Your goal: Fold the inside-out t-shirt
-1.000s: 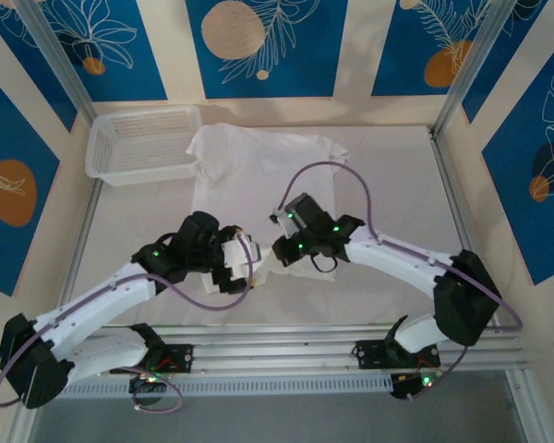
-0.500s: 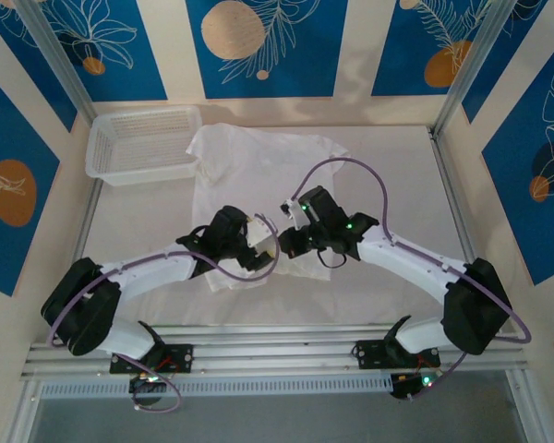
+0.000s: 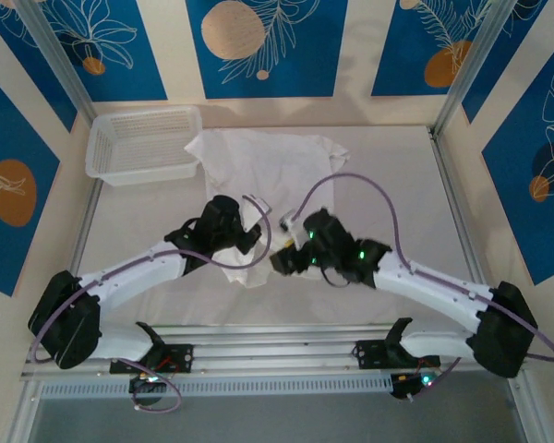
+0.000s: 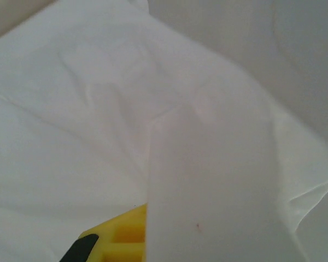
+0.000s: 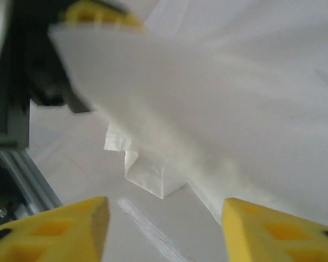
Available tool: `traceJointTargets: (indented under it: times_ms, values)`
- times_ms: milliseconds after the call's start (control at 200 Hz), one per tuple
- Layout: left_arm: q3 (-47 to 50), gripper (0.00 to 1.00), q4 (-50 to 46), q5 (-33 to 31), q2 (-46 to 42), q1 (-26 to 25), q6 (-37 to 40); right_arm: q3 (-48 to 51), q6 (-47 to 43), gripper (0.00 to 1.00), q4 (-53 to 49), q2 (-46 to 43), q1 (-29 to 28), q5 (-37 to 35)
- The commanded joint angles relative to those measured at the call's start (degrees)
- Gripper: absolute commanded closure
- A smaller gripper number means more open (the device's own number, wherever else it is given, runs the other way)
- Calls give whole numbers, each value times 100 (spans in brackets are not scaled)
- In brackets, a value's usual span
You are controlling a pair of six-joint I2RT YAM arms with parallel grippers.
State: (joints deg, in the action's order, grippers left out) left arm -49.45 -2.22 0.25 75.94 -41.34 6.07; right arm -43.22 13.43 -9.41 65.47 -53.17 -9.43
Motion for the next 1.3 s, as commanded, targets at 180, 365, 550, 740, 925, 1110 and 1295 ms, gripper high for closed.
traceJointTargets:
  times_ms: [180,365,550,740,925,1110,1295]
  values:
    - [-1814,100,-1800,454,578,143,-1299,1213,-3990,100,5182,1277,-820,-1992]
    - [-2094,100,-1970,541,549,165,-1253,869,-5469,100,6636,2714,-183,-2236]
    - [-2079,100,-2211,401,276,206,-969,813,-5617,100,5800,2661,566,-1780]
    - [-2497,100,-2155,1864,326,211,-1451,397,-5315,100,6611,3170,1435,-2985]
    - [-3872,100,-2527,2022,1065,206,-2711,532,-5041,100,7268,3191,1141,-2230]
    - [-4375,100,-2279,1586,1153,214,-3031,579,-5346,100,8431,3358,739,-2336]
    - [-5406,100,-2497,1912,1645,214,-3102,40,-3563,100,6533,3118,1383,-1202]
